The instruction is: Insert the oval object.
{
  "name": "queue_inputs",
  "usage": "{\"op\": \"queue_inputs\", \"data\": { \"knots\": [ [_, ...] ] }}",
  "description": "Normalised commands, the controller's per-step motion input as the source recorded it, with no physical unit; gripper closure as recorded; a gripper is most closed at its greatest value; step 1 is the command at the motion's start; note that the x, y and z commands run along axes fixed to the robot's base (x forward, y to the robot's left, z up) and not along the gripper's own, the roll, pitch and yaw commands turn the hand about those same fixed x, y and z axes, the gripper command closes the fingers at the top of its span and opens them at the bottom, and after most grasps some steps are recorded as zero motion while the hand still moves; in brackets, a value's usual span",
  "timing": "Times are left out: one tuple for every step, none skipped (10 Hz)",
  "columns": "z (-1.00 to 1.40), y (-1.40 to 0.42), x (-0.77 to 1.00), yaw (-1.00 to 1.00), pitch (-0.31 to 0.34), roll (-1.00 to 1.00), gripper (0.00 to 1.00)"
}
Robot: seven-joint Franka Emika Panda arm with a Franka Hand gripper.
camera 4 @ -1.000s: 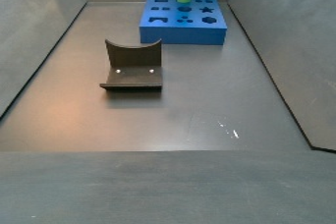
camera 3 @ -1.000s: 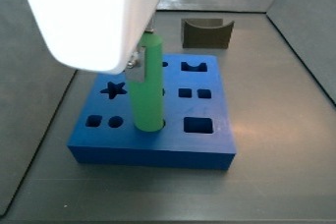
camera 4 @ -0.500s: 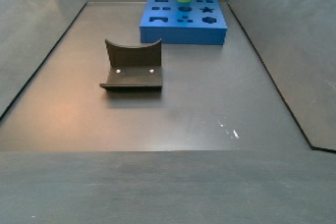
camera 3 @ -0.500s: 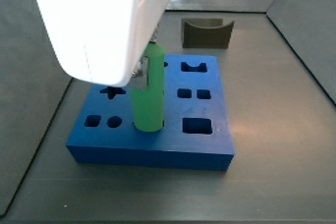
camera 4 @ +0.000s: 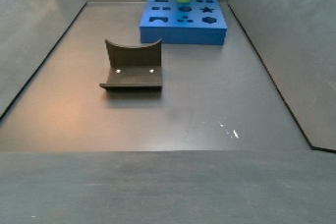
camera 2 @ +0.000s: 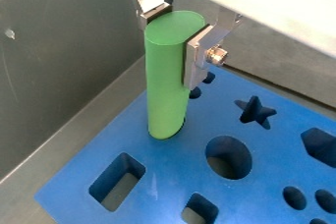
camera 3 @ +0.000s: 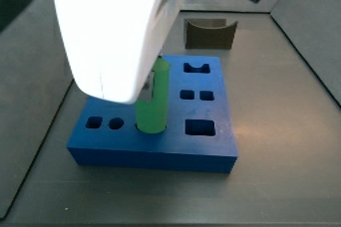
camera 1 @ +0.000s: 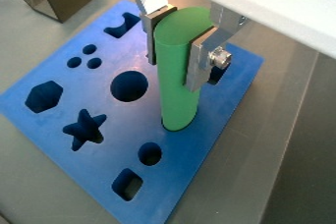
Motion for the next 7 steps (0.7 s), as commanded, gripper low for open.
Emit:
{"op": "queue_inputs", "data": {
  "knots": [
    [-0.21, -0.01, 0.1, -0.1, 0.041, 0.0, 1.0],
    [-0.2, 0.0, 0.05, -0.09, 0.023, 0.0, 1.0],
    [-0.22, 0.0, 0.16, -0.01, 0.034, -0.01, 1.0],
    [-0.22, 0.0, 0.15, 0.0, 0.039, 0.0, 1.0],
    [-0.04, 0.0, 0.0, -0.08, 0.0, 0.0, 1.0],
    [0.0, 0.0, 0.0, 0.0, 0.0, -0.02, 1.0],
    [0.0, 0.0, 0.0, 0.0, 0.0, 0.0, 1.0]
  ]
}}
